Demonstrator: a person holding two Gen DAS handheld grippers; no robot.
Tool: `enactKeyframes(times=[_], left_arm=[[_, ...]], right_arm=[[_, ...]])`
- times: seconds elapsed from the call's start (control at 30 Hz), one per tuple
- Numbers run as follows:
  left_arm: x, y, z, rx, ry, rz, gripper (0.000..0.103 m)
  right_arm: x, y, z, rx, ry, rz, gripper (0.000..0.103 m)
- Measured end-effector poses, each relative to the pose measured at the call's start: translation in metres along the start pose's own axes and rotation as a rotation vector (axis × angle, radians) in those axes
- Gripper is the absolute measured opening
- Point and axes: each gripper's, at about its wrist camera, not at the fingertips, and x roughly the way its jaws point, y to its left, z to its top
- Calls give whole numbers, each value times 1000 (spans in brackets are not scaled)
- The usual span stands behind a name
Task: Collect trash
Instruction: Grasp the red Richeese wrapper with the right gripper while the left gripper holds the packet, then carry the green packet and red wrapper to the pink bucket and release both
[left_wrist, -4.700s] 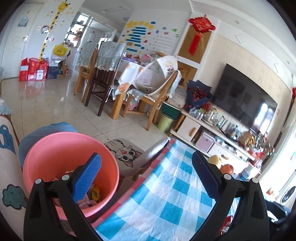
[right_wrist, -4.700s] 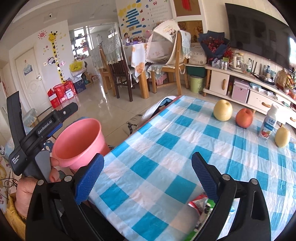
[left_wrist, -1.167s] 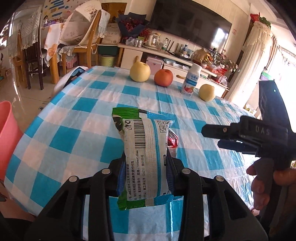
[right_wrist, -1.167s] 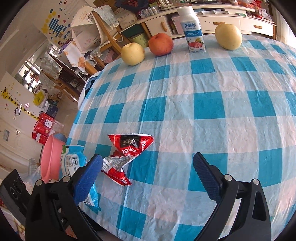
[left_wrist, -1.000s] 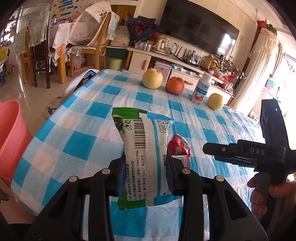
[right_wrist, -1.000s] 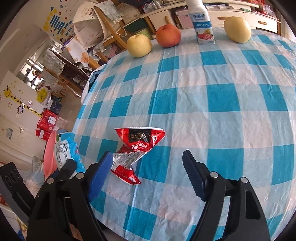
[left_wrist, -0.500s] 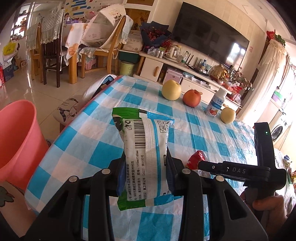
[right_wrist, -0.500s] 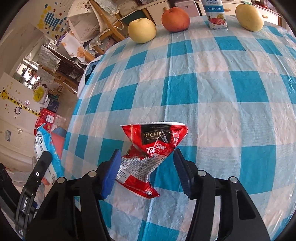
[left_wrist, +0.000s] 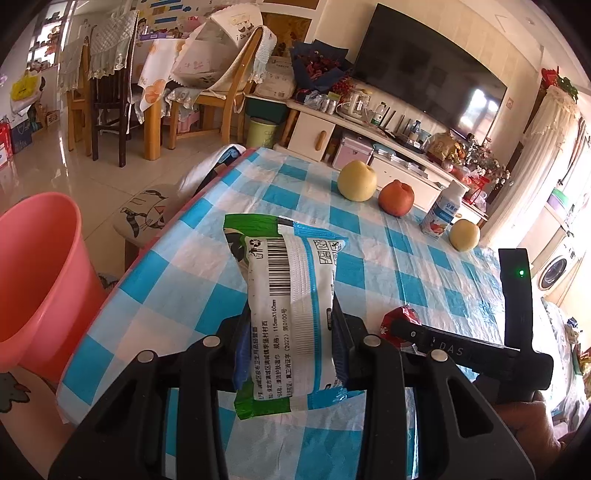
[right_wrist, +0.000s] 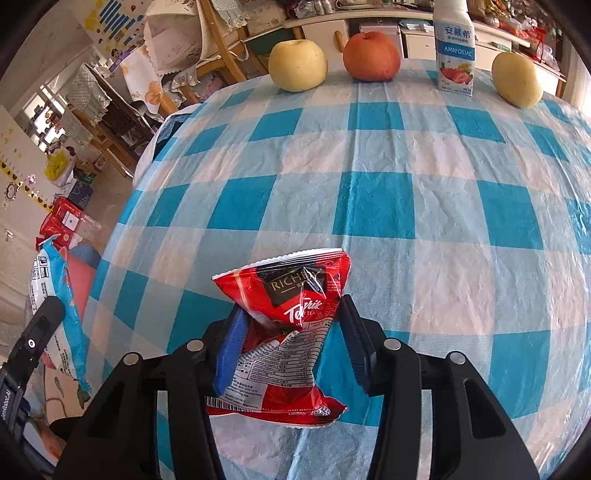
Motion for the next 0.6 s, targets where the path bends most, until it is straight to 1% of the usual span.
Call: enactKeyframes(times=[0.17,0.37,0.5,0.6], left_arm=[[0,2,1,-7,-2,0,37],[-1,6,3,-22,-7,-6,37],[-3,10,4,-31,-9,-10,37],[-4,14,4,-42,-14,-13,37]], right_arm=[[1,2,0,-12,-5,0,50],[2,12,-1,-68,-27,-20,49],[0,19,-2,-118,-49,-49,47],[-1,21,-3,-123,-56,-49,46]])
